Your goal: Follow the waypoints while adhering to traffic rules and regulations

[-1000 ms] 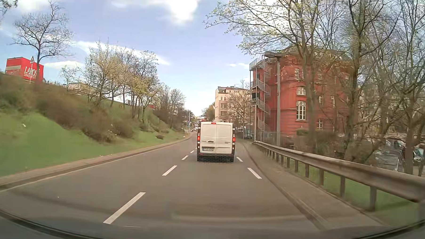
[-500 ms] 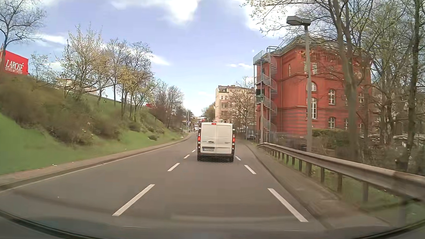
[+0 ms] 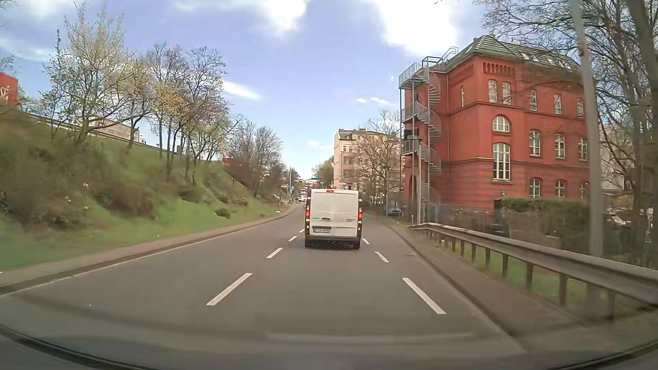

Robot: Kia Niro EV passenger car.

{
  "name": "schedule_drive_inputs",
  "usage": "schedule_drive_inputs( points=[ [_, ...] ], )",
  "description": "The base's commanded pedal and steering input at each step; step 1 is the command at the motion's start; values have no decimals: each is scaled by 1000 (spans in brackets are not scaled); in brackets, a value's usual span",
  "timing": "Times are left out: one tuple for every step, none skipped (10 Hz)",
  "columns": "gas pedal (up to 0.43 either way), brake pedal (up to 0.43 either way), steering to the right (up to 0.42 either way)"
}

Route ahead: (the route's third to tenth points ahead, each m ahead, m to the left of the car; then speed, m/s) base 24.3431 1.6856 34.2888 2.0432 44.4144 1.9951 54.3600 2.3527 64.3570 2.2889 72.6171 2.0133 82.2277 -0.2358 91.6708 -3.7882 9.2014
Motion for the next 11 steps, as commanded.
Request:
schedule_drive_inputs(
  points=[
    [0,0,-1],
    [0,0,-1],
    [0,0,-1],
    [0,0,0],
    [0,0,0],
    [0,0,-1],
    [0,0,-1],
    [8,0,-1],
    [28,0,-1],
    [47,0,-1],
    [47,0,-1]
  ],
)
